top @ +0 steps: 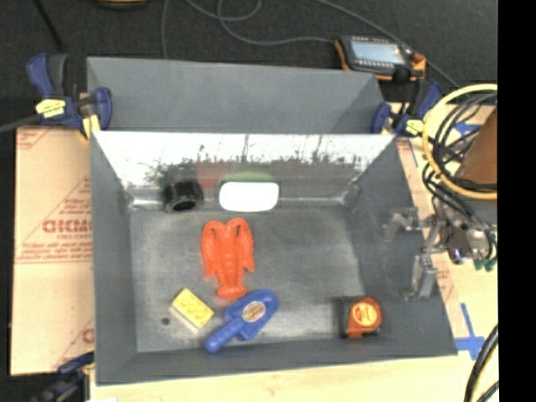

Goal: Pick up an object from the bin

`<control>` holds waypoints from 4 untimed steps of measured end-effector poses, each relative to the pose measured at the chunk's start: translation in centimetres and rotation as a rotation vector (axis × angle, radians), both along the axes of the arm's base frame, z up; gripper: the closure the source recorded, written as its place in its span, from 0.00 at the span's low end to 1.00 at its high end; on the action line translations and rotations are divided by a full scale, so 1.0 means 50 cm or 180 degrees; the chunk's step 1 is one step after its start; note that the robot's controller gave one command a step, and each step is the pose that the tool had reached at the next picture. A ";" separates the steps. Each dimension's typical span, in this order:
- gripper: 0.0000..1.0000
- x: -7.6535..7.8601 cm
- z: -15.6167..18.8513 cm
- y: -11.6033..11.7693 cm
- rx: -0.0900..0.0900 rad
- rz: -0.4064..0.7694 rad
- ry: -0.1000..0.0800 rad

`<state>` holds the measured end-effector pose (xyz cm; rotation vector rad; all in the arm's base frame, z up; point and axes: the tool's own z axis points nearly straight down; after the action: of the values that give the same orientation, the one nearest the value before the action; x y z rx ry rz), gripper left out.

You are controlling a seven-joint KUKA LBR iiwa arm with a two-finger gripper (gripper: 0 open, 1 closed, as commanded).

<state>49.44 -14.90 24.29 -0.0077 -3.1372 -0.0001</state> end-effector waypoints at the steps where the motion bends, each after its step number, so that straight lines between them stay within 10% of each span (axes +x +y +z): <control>1: 0.00 0.003 0.009 0.002 -0.0007 0.0015 -0.0026; 4: 0.00 -0.016 -0.297 -0.011 0.0001 0.0338 -0.0015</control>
Offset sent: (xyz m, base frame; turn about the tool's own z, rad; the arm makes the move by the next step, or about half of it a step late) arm -0.0214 -0.0044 -0.1534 -0.1643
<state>48.63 -15.45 9.46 0.1591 -3.1378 -0.0002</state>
